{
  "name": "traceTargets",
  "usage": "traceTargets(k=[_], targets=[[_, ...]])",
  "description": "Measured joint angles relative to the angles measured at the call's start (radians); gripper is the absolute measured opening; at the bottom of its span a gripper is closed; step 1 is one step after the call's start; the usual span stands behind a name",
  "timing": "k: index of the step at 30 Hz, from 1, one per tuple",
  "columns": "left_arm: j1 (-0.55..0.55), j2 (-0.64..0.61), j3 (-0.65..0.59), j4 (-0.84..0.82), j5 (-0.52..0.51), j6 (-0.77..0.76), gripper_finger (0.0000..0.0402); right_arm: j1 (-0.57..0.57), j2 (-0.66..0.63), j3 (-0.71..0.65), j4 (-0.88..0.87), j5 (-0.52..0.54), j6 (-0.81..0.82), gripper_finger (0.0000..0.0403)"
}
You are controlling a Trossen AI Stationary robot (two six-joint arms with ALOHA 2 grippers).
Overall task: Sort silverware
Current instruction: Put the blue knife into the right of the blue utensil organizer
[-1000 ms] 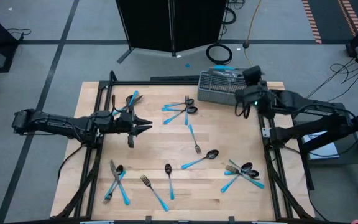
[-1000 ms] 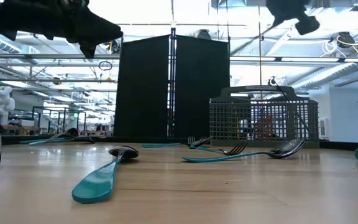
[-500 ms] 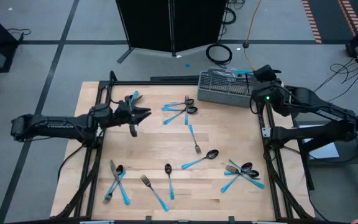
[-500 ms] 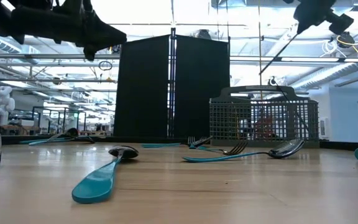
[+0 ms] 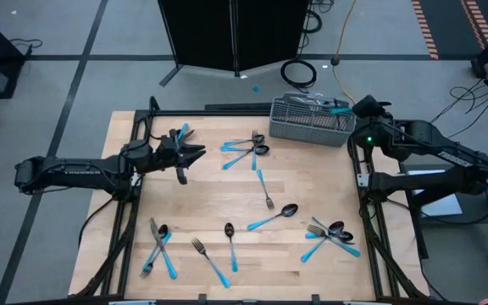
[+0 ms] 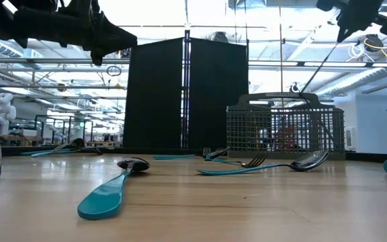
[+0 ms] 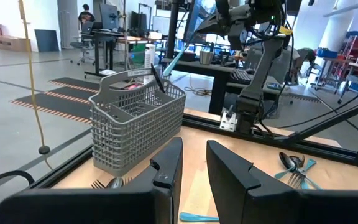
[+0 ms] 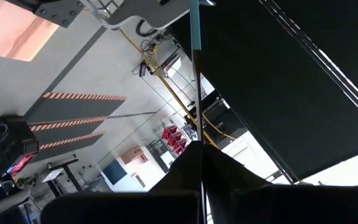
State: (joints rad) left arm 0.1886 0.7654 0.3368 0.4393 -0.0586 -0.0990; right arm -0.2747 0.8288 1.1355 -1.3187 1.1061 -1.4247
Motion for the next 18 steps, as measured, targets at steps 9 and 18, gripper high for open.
traceTargets(k=[9, 18], targets=[[0.000, 0.000, 0.000, 0.008, 0.000, -0.018, 0.0068, -0.001, -0.020, 0.000, -0.095, -0.009, 0.063, 0.0000], [0.000, 0.000, 0.000, 0.008, -0.001, -0.019, 0.0068, -0.014, -0.019, 0.000, -0.202, -0.049, 0.154, 0.0000]])
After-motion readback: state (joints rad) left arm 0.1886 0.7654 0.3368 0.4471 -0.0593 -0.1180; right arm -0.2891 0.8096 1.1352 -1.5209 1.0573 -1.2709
